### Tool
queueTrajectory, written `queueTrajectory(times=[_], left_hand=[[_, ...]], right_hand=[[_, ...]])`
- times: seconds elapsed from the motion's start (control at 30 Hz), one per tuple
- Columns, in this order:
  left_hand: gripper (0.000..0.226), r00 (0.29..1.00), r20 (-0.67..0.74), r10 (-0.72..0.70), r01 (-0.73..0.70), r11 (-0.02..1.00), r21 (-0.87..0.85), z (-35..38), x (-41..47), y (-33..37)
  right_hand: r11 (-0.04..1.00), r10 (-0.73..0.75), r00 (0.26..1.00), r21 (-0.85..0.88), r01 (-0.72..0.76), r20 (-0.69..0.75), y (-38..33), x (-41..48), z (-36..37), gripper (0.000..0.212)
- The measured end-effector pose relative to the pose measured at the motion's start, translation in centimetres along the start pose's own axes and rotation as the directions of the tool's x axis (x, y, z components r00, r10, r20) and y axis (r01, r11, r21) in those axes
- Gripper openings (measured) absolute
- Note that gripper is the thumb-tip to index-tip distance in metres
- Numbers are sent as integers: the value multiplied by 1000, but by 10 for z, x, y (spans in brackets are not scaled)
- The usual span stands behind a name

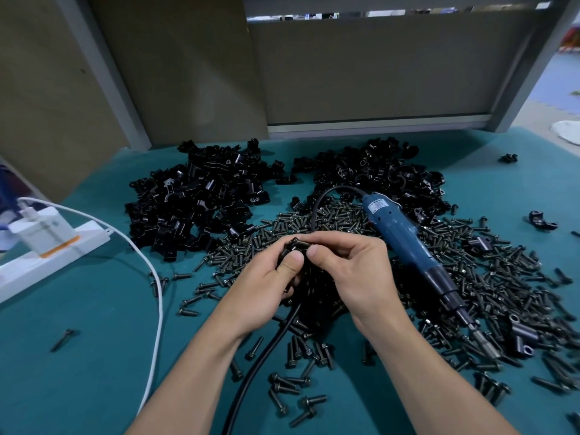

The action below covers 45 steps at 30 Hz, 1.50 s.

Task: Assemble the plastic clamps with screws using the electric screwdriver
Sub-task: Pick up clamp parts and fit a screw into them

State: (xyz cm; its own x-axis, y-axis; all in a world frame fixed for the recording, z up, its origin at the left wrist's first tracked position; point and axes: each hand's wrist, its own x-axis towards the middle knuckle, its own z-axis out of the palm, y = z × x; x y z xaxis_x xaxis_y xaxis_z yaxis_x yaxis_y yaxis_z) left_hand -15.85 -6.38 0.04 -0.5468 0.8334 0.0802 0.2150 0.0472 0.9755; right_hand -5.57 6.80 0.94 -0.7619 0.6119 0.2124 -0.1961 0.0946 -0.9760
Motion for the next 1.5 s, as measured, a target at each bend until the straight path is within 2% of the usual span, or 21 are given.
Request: queueTrajectory(times=[0.17, 0.3, 0.43, 0.57, 1.0, 1.1, 1.2, 1.33, 1.5], left_hand=[[34, 999, 17, -40, 40, 999, -31, -3, -2, 0], [27, 998, 28, -63, 62, 998, 25, -1, -2, 0], [36, 997, 38, -65, 65, 998, 0, 0, -3, 1], [27, 999, -1, -38, 38, 999, -29, 2, -5, 2], [19, 988, -151, 26, -23, 1000, 22, 8, 3, -3], [18, 974, -216, 69, -66, 998, 20, 12, 5, -2], [21, 960, -267, 79, -96, 994, -51, 14, 7, -1], [20, 974, -224, 43, -64, 994, -90, 14, 6, -4], [22, 987, -158, 37, -43, 998, -35, 14, 6, -3]], right_hand=[[993, -33, 999, -116, 34, 13, 0, -3, -2, 20], [978, -82, 997, -194, 82, 8, -1, -3, -4, 22], [993, -55, 998, -102, 59, 36, 0, -2, -2, 25], [999, -35, 998, -38, 37, 56, -1, 0, -1, 25], [994, -20, 997, -113, 12, -71, -1, -3, 4, 24], [997, 22, 992, -72, -31, -127, 0, 1, 2, 21], [993, 114, 991, 21, -113, -63, 2, 2, 3, 21], [993, 120, 992, -16, -121, -46, 3, 1, 2, 21], [994, 98, 994, 63, -94, -50, 1, 3, -1, 28]])
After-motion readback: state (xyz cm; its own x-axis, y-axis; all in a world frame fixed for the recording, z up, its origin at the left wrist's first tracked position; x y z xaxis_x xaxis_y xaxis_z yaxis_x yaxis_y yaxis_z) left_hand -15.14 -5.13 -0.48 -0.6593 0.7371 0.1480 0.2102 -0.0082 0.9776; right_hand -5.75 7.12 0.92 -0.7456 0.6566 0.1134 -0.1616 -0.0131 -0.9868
